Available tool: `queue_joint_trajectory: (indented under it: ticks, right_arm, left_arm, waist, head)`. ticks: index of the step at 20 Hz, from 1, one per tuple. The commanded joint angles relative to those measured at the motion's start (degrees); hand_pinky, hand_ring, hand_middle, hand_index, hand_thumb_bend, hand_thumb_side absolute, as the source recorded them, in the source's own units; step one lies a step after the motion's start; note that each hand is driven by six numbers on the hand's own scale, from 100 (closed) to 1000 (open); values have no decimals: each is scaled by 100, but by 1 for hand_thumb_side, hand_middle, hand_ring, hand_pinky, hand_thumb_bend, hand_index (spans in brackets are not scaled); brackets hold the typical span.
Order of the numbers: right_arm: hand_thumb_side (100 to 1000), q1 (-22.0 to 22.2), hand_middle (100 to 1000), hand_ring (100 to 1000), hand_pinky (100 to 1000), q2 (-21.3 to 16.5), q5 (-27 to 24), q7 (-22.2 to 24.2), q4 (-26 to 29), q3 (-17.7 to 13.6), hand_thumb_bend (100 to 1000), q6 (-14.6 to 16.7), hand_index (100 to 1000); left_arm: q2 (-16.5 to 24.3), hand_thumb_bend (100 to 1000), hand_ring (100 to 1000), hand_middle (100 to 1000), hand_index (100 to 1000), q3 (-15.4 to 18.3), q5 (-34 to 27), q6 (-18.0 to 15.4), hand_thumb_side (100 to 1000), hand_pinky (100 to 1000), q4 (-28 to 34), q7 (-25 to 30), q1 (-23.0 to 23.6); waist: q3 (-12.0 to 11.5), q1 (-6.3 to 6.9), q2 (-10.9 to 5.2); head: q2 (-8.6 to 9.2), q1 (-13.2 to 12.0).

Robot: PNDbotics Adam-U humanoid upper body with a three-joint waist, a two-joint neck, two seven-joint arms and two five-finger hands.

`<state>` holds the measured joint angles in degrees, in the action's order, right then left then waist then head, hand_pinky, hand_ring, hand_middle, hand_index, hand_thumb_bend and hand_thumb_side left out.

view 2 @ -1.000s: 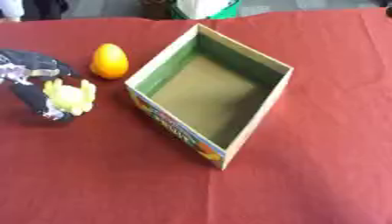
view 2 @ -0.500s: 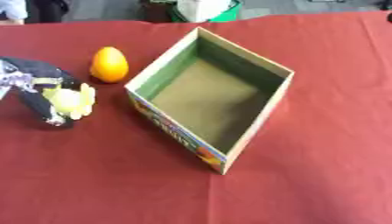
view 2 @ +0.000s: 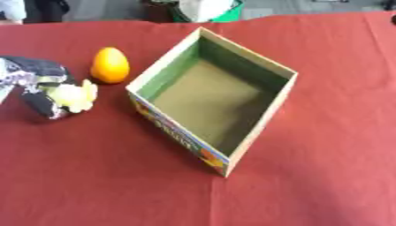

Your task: Pick up objects on the table and place them in the box.

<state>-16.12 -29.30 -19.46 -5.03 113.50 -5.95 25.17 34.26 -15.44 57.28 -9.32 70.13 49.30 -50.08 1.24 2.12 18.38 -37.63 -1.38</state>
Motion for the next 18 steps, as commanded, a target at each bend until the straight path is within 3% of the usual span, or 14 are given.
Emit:
queue_joint_trajectory:
  ticks: [1,3,9,11,12,18]
  right_arm:
    - [1000,-33,763,941,696,-74,42,6,109,-35,100,-13,928]
    - [1000,-29,763,941,696,-69,39,1,109,-38,100,-13,927]
    - [1000,13,763,941,696,-70,46,-16,109,-54,100,-15,928]
    - [1000,26,763,940,696,-71,45,-25,109,-58,100,-18,927]
    - [1000,32,763,940,696,-71,43,-29,109,-61,100,-19,927]
    - [1000,57,763,939,696,-72,33,-49,109,-75,100,-13,927]
  left_arm:
    - [130,100,629,599,703,82,25,79,200,600,74,-227,-82]
    - [141,100,589,553,657,92,159,127,144,560,126,-503,-79]
    - [195,100,520,491,573,144,419,310,164,491,254,-1007,-111]
    - [229,100,515,489,559,165,454,361,206,486,399,-983,-142]
    - [242,100,514,490,554,175,467,381,173,484,496,-935,-160]
    - [265,100,507,490,528,275,399,463,201,478,1300,-528,-264]
  waist:
    - [-4,-14,-100]
    - [-2,-18,-105]
    - [-28,-24,-146]
    - [-43,-24,-168]
    - [-50,-25,-181]
    - [-50,-37,-233]
  head:
    - [45,-5]
    - [45,-1]
    - [2,82]
    - [-5,123]
    - [-11,152]
    - [-14,305]
